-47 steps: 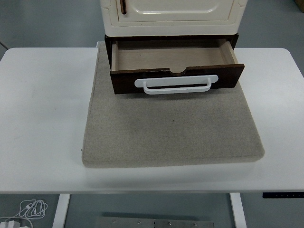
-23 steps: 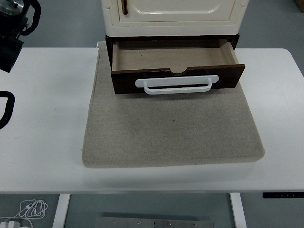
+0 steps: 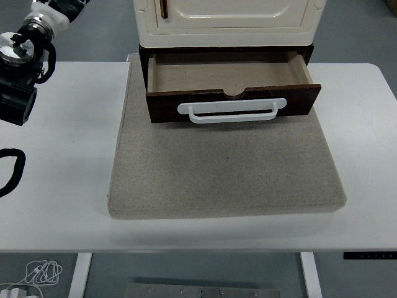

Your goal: Open the drawer under the combination cabinet

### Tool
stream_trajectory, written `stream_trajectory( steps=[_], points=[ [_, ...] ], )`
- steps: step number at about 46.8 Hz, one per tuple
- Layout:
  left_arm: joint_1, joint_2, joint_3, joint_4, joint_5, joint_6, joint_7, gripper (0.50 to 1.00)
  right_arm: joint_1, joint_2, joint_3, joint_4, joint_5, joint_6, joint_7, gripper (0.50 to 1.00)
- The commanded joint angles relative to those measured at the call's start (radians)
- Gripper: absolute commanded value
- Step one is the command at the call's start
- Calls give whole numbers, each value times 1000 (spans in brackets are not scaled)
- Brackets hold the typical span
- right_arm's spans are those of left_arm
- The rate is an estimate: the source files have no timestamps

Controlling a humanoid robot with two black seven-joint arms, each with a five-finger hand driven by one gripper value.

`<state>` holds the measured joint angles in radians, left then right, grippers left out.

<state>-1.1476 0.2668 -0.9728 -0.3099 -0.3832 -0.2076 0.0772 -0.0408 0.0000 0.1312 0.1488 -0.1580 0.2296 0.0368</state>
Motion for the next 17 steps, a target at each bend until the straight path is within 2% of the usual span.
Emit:
stream_trajectory(
  steps=[1, 17],
  points=[
    [12, -1, -1, 2, -2, -26, -13, 1000, -2, 0, 1, 0, 3, -1, 0, 926],
    [26, -46, 0, 2, -5, -38, -43, 1000, -5, 0, -1, 0, 0, -3, 0, 926]
  ],
)
